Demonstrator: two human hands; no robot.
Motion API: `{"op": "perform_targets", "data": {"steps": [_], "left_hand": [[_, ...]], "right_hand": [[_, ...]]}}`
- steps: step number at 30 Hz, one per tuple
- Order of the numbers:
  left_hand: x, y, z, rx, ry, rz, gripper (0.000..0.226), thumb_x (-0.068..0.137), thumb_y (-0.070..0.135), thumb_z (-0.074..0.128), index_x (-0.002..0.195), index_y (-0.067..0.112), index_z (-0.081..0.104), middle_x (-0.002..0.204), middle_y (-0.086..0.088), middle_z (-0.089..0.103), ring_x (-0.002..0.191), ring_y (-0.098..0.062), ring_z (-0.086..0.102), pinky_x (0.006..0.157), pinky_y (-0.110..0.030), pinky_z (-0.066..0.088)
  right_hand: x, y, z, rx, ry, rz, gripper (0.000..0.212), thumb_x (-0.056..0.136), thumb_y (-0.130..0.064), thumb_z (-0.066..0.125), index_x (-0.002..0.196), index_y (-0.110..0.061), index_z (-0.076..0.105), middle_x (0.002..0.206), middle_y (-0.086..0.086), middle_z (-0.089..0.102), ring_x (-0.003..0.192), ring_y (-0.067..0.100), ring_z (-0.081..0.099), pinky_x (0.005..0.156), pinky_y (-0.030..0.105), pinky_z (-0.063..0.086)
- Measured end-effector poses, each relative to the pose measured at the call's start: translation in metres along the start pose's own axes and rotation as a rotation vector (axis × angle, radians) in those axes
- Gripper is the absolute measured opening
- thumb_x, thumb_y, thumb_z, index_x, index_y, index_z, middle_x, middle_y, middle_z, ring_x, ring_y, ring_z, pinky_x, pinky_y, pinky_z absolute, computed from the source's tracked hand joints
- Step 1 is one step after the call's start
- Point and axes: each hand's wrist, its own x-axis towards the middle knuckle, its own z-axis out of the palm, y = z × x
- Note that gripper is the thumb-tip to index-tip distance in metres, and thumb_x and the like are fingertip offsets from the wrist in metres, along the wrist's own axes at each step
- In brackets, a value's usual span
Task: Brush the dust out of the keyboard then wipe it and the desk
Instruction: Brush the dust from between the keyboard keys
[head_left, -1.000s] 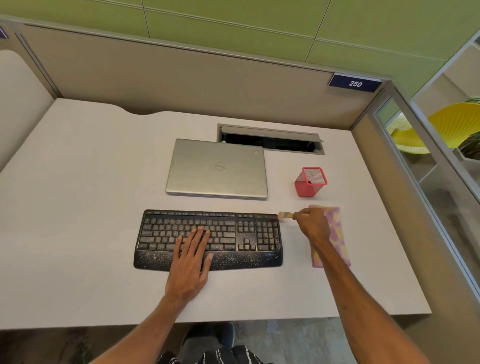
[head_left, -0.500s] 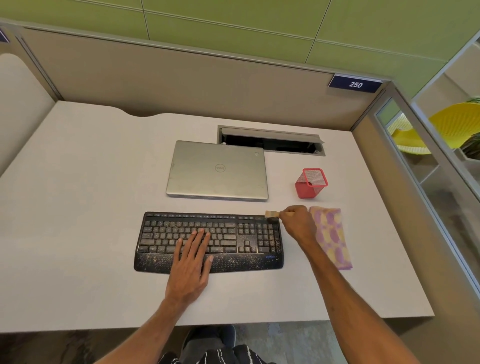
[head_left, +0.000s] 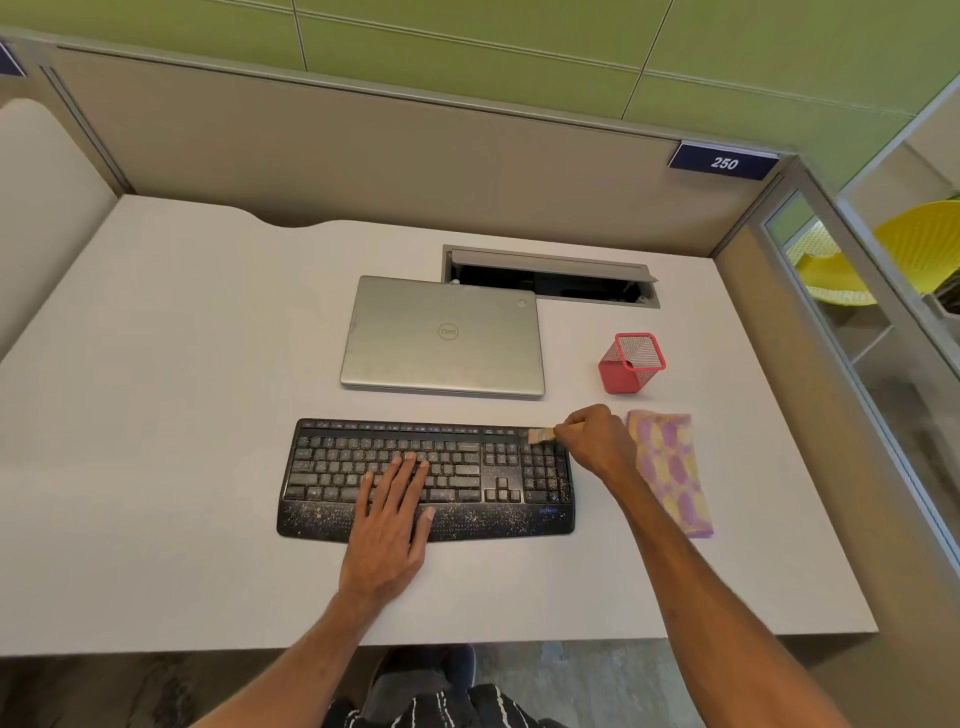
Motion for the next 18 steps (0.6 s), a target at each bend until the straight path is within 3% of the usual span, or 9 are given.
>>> {"op": "perform_targets", "data": {"steps": [3,8,13,18], "left_hand": [[-0.0001,0.0001,0.0001,-0.004,0.001,-0.002,0.067,0.115,0.045,0.033,0.176,0.019,0.019,0.184,-0.002,0.014,0.171,-0.021,0.010,0.137,-0.058,0.010],[0.0003,-0.0003,0.0003,-0.005,0.004,0.003,0.068,0.115,0.046,0.032,0.176,0.019,0.019,0.184,-0.002,0.013,0.171,-0.021,0.010,0.137,-0.059,0.010],[0.0004,-0.0005,0.0008,-0.005,0.003,0.000,0.068,0.115,0.046,0.033,0.176,0.019,0.019,0.184,-0.002,0.014,0.171,-0.021,0.010,0.137,-0.059,0.011],[0.0002,-0.0008,0.0016,-0.015,0.006,0.002,0.068,0.115,0.045,0.034,0.176,0.018,0.021,0.184,-0.003,0.015,0.171,-0.021,0.011,0.136,-0.060,0.012]], "right_hand": [[-0.0016,-0.0006,-0.0007,0.013,0.077,0.002,0.027,0.092,-0.033,0.065,0.109,-0.021,0.081,0.106,0.001,0.078,0.083,0.018,0.063,0.072,0.030,0.047],[-0.0019,-0.0048,0.0017,-0.086,-0.020,-0.007,0.024,0.087,-0.038,0.070,0.102,-0.024,0.080,0.099,0.001,0.078,0.084,0.022,0.068,0.070,0.031,0.052],[-0.0031,-0.0060,-0.0025,-0.057,0.072,-0.029,0.026,0.092,-0.033,0.065,0.108,-0.020,0.080,0.104,0.002,0.078,0.080,0.018,0.062,0.069,0.029,0.046],[-0.0011,-0.0085,-0.0002,-0.104,-0.099,-0.072,0.022,0.088,-0.035,0.069,0.103,-0.023,0.081,0.098,-0.001,0.078,0.084,0.019,0.068,0.069,0.030,0.050]]}}
